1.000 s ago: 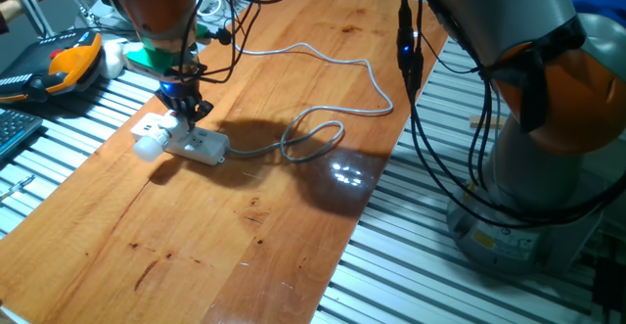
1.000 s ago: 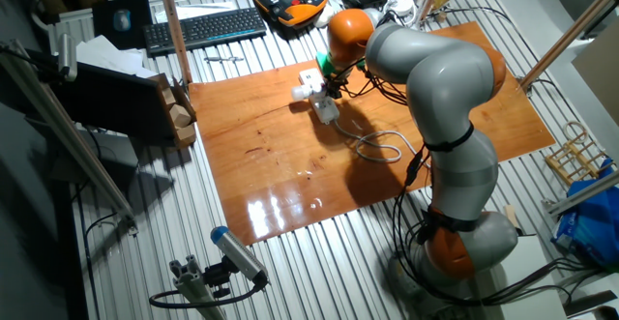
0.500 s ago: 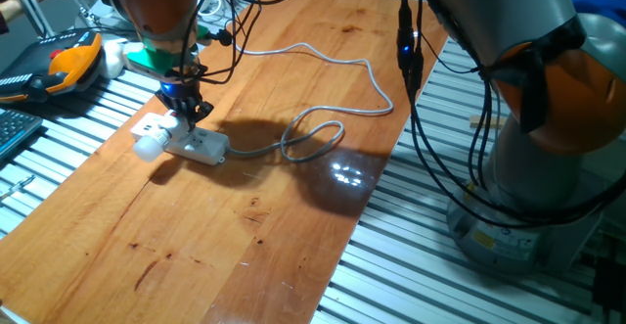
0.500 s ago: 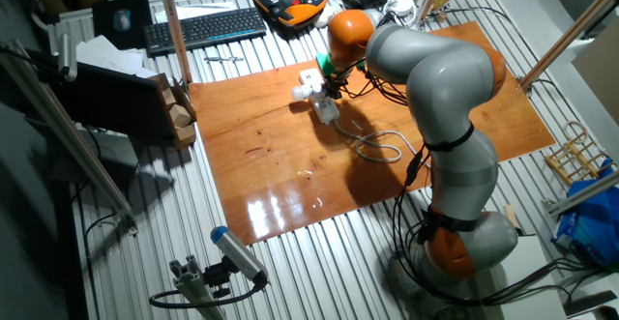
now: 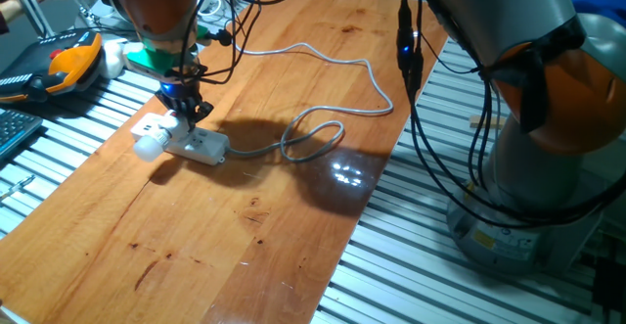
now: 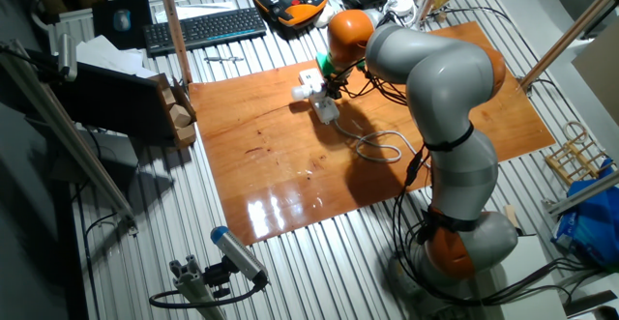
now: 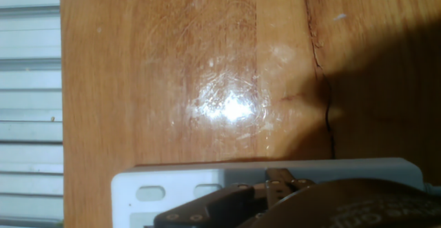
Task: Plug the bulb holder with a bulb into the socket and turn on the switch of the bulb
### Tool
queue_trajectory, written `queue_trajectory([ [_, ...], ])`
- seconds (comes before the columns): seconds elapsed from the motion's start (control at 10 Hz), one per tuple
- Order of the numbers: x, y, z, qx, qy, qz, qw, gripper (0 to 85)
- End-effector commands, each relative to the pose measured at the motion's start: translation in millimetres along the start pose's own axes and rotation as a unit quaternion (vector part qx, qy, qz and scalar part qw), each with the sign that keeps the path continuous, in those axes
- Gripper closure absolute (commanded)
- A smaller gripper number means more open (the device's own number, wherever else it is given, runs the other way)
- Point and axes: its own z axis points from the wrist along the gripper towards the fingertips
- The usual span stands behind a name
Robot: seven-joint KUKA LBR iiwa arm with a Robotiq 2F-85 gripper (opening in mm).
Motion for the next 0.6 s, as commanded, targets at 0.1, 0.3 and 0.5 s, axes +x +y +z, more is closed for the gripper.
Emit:
queue_trajectory([
  [0.1, 0.0, -1.0, 3.7, 0.001, 0.002, 0.000, 1.0000, 85.0],
  [0.3, 0.3, -1.1, 3.9, 0.002, 0.002, 0.000, 1.0000, 85.0],
  [0.5, 0.4, -1.3, 4.5, 0.003, 0.001, 0.000, 1.0000, 85.0],
])
